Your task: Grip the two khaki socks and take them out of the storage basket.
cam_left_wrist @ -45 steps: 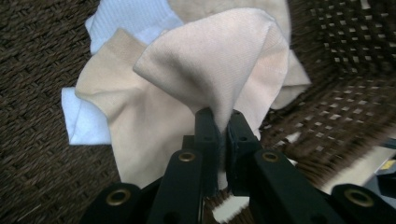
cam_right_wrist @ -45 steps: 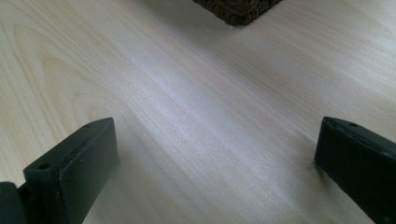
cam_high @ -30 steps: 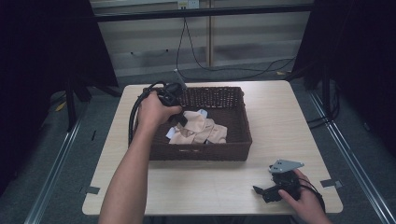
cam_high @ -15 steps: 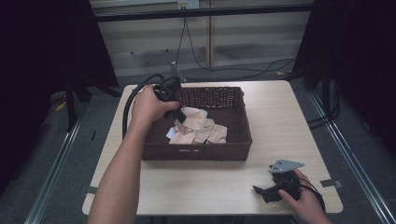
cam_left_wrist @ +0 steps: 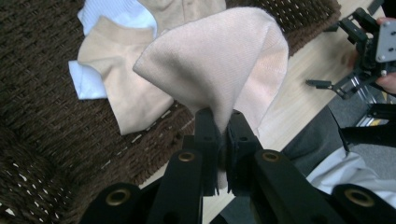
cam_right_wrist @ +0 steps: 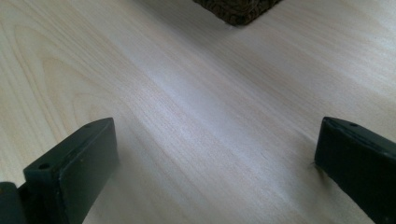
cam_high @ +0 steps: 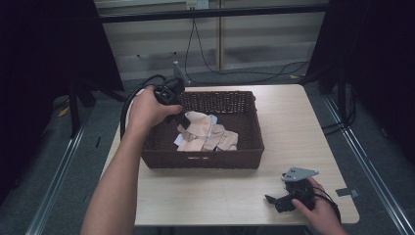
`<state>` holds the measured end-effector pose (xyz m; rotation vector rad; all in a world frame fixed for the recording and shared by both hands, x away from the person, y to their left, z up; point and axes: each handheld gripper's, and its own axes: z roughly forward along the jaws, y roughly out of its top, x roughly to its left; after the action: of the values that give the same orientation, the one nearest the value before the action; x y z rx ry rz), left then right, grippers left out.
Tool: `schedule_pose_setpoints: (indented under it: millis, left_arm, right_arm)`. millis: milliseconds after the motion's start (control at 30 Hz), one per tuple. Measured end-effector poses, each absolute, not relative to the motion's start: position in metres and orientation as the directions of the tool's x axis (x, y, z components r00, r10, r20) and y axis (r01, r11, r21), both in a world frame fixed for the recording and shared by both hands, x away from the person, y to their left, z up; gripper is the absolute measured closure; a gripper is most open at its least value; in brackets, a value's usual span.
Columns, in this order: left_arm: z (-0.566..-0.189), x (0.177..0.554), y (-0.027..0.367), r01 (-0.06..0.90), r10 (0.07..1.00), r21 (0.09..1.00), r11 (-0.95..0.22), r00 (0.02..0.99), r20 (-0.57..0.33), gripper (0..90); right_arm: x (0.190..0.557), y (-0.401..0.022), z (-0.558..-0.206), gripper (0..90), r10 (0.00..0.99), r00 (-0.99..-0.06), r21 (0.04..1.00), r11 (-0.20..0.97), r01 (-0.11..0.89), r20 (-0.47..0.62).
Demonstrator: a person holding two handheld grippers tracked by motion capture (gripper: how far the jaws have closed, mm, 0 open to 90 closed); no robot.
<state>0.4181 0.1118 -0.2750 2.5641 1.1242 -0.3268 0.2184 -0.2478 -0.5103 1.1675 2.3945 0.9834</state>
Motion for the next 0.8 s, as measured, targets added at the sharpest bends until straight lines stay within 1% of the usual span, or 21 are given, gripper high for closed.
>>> schedule_pose_setpoints:
  millis: [333,600,667,800]
  left_arm:
    - [-0.269,0.408,0.115,0.720,0.654,0.188,-0.668,0.688,-0.314,85.0]
    - [-0.276,0.397,0.116,0.693,0.630,0.181,-0.698,0.715,-0.304,85.0]
    - [-0.279,0.393,0.117,0.676,0.611,0.192,-0.711,0.730,-0.306,85.0]
    - [-0.281,0.388,0.118,0.668,0.603,0.193,-0.719,0.737,-0.305,85.0]
  right_arm:
    - [0.218,-0.248,-0.510,0.0,0.780,-0.625,0.694,0.436,0.573,0.025]
    - [0.218,-0.248,-0.510,0.0,0.780,-0.625,0.694,0.437,0.573,0.025]
    - [0.218,-0.248,-0.511,0.0,0.781,-0.624,0.695,0.435,0.572,0.025]
    - [0.219,-0.248,-0.511,0.0,0.780,-0.625,0.695,0.435,0.572,0.025]
